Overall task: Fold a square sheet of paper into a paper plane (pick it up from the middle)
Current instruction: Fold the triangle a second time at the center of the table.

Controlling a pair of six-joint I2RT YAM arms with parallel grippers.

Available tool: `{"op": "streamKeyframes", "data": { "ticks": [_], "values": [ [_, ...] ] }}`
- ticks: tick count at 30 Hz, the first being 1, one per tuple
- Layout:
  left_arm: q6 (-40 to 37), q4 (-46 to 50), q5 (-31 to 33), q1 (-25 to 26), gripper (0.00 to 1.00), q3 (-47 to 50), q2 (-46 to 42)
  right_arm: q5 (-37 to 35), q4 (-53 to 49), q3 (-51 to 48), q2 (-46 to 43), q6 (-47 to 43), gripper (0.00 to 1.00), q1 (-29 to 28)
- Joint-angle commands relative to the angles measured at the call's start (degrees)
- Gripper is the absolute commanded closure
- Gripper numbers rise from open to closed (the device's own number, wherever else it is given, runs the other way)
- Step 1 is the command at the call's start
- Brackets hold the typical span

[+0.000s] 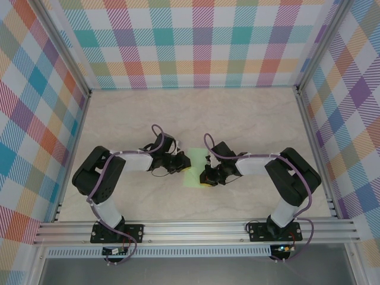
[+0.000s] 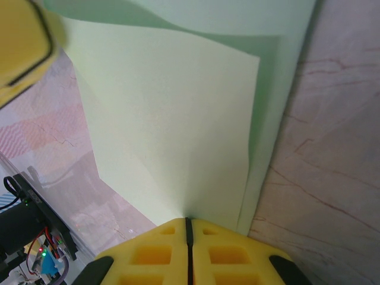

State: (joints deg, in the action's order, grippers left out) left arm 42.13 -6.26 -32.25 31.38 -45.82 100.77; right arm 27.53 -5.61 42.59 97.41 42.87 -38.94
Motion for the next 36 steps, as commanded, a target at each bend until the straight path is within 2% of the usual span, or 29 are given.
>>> {"op": "streamKeyframes", "data": {
  "ticks": [1,10,22,36],
  "values": [
    [-0.94,1.45,1.38,0.18,0.91,-1.05,2.24,-2.76,-6.86,-0.15,0.48,0.19,0.92,0.18],
    [-3.22,6.76,6.14,0.18,0.92,-0.66,3.82,-1.09,-7.92,5.51,-2.54,-0.04,0.9,0.17],
    [-3.35,7.36,5.82,0.18,0.92,-1.3,3.9,2.78,-5.93,14.96,7.83,0.81,0.93,-0.26],
    [-3.36,7.16,5.88,0.18,0.92,-1.23,4.48,-1.69,-13.89,15.77,13.06,-1.0,0.92,-0.53]
  ]
}}
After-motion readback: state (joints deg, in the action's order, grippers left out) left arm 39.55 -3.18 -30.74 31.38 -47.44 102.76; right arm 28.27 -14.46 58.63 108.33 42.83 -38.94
